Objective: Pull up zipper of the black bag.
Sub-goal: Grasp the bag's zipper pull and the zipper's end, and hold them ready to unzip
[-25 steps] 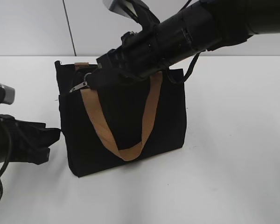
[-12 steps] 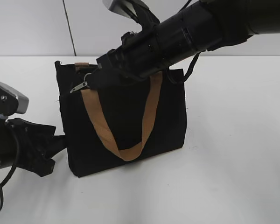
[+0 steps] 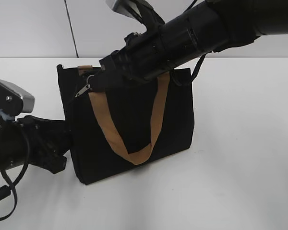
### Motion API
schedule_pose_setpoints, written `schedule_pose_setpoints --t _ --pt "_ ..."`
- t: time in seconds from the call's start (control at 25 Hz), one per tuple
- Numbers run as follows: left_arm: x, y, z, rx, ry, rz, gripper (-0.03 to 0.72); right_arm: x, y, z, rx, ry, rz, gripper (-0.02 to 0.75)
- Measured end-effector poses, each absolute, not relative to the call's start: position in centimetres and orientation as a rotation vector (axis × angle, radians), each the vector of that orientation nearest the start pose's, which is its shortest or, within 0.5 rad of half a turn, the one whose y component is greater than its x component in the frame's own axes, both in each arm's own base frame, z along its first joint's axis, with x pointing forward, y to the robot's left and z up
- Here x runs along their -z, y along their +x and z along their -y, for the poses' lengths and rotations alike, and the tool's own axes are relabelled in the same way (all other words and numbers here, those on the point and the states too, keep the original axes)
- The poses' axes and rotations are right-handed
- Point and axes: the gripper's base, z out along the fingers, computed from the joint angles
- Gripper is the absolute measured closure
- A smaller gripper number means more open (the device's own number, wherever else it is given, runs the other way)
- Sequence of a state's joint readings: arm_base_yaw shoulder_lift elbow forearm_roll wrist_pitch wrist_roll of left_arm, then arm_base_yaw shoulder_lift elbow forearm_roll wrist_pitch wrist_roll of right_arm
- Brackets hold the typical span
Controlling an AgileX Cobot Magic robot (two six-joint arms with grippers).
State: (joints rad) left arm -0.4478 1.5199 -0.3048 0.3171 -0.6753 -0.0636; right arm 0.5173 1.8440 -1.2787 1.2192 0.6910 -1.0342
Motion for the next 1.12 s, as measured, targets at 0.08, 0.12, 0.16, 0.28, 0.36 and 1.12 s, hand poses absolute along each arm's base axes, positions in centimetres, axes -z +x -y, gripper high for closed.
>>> schedule_pose_setpoints --t 0.08,0.12,0.16,0.28,0.36,1.12 --pt "-15.1 20.1 11.7 0.372 0.749 -1.888 0.340 -23.9 32.0 -24.5 -1.048 -0.824 -2.222 0.738" --pt "-15.2 20.1 11.7 0.374 0.748 -1.881 0.342 -23.9 32.0 -24.5 -1.048 -0.824 -2.222 0.738" --pt "-15.2 20.1 11.7 0.375 0.747 -1.878 0.348 -23.9 32.0 -24.5 -1.048 -0.824 -2.222 0.738" --pt "-15.2 20.1 11.7 0.376 0.751 -1.878 0.401 -23.9 32.0 -24.5 -1.049 -0.825 -2.222 0.738" --pt "-15.2 20.1 11.7 0.377 0.759 -1.875 0.464 -23.9 32.0 -24.5 -1.049 -0.825 -2.222 0.738" --pt "-20.1 19.7 8.9 0.278 0.586 -1.767 0.695 -23.9 31.9 -24.5 -1.061 -0.825 -2.223 0.738"
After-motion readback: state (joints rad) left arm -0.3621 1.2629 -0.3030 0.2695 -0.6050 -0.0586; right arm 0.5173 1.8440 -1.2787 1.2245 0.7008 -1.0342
